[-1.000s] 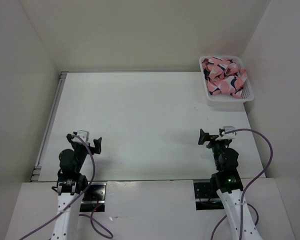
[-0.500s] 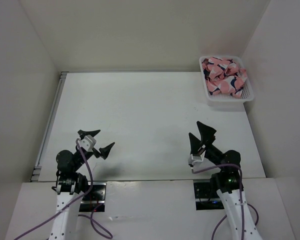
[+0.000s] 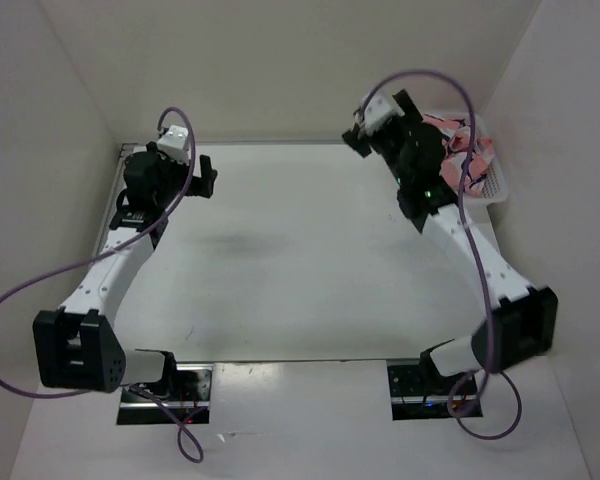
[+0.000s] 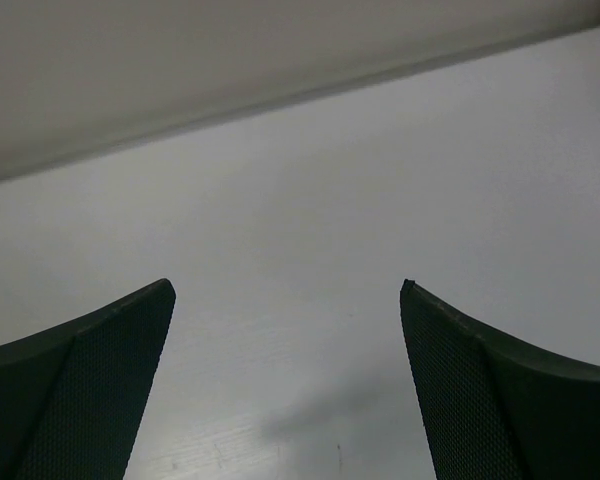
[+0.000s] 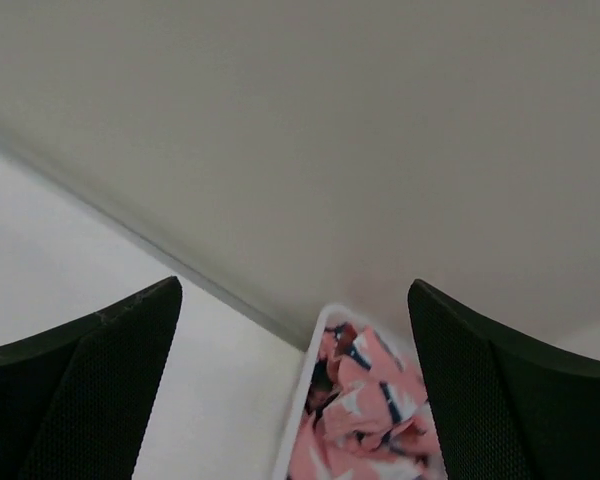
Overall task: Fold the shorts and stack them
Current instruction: Grab the shorts from the pile
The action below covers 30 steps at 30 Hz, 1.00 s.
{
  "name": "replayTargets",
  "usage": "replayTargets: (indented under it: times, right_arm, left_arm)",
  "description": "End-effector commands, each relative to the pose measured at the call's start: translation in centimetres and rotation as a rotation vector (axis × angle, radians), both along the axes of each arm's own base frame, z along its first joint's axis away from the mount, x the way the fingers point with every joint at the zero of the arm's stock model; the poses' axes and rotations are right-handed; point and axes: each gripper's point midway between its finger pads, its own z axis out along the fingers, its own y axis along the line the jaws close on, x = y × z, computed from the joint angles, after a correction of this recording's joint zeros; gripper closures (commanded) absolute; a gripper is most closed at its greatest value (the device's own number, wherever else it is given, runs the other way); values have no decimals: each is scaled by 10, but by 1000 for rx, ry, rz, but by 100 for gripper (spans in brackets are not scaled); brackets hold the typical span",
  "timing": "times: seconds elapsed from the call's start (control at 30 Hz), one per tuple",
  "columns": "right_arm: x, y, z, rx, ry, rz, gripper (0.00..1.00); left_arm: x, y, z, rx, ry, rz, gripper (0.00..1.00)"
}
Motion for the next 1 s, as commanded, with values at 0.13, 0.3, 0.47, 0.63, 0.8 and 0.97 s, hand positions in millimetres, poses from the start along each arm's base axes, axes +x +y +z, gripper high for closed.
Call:
replayTargets:
  times: [0.13, 0.3, 0.47, 0.63, 0.8, 0.97]
  right_arm:
    - [138, -159, -99, 793, 375, -676, 9]
    - [176, -223, -157, 889, 339, -939, 11]
    - [197, -254, -205, 939, 361, -1003, 8]
    - [226, -238, -231, 938, 424, -901, 6]
    - [234, -232, -242, 955, 453, -877, 21]
    - [224, -232, -234, 951, 468, -885, 86]
  left_arm:
    - [28, -9, -73, 26, 309, -12, 0]
    - [37, -34, -89, 19, 353, -89, 0]
    - [41, -40, -112, 26, 420, -99, 0]
    - [44, -37, -120, 34, 447, -82, 0]
    - [42, -35, -124, 39, 465, -73, 0]
    - [38, -38, -124, 32, 469, -90, 0]
